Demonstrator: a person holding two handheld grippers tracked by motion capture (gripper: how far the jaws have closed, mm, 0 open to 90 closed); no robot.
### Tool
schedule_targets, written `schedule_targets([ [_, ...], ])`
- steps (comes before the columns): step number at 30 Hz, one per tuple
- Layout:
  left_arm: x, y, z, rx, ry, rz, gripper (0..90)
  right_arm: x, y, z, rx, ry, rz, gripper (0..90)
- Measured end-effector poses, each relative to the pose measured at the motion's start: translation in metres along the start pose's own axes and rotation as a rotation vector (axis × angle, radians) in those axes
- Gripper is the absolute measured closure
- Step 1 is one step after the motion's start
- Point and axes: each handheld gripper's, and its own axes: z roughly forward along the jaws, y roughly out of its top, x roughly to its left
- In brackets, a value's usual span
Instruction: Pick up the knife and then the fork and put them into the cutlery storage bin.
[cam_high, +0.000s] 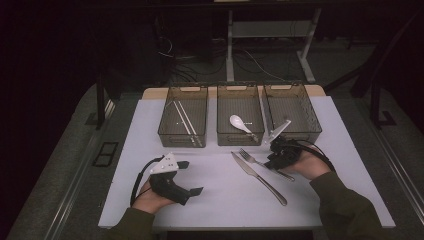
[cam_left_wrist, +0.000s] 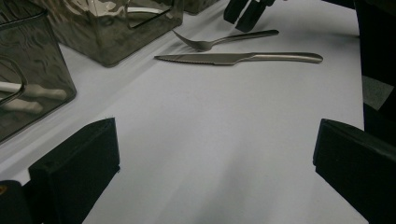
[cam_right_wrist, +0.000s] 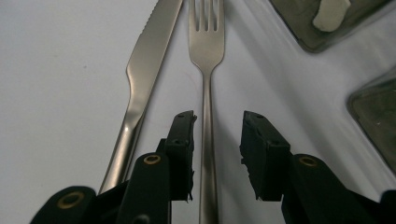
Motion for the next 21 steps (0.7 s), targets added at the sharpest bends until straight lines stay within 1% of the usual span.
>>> schedule_targets([
  [1, 0.0, 0.0, 0.0, -0.001, 0.0, -0.001, 0.0, -0.001, 0.002, 0.002, 0.006, 0.004, -0.006, 64.3],
  [2, 0.0, 0.0, 0.0, -0.001, -0.001, -0.001, 0.0, -0.002, 0.005, 0.003, 0.014, 0.026, 0.001, 65.0],
  [3, 0.0, 0.0, 0.0, -0.001, -0.001, -0.002, 0.0, -0.003, 0.006, 0.005, 0.025, 0.033, -0.001, 65.1],
  [7, -0.001, 0.0, 0.001, -0.002, -0.001, -0.006, 0.0, -0.003, 0.014, 0.01, 0.064, 0.039, -0.046, 72.2],
  [12, 0.0, 0.0, 0.001, -0.002, -0.002, -0.004, 0.0, 0.0, 0.024, 0.016, 0.133, 0.028, -0.083, 76.5],
  [17, 0.0, 0.0, 0.001, -0.003, -0.003, -0.005, 0.0, 0.0, 0.028, 0.021, 0.173, 0.027, -0.086, 78.4],
  [21, 0.0, 0.0, 0.001, -0.002, -0.003, -0.005, 0.0, 0.0, 0.03, 0.023, 0.188, 0.024, -0.094, 79.4],
])
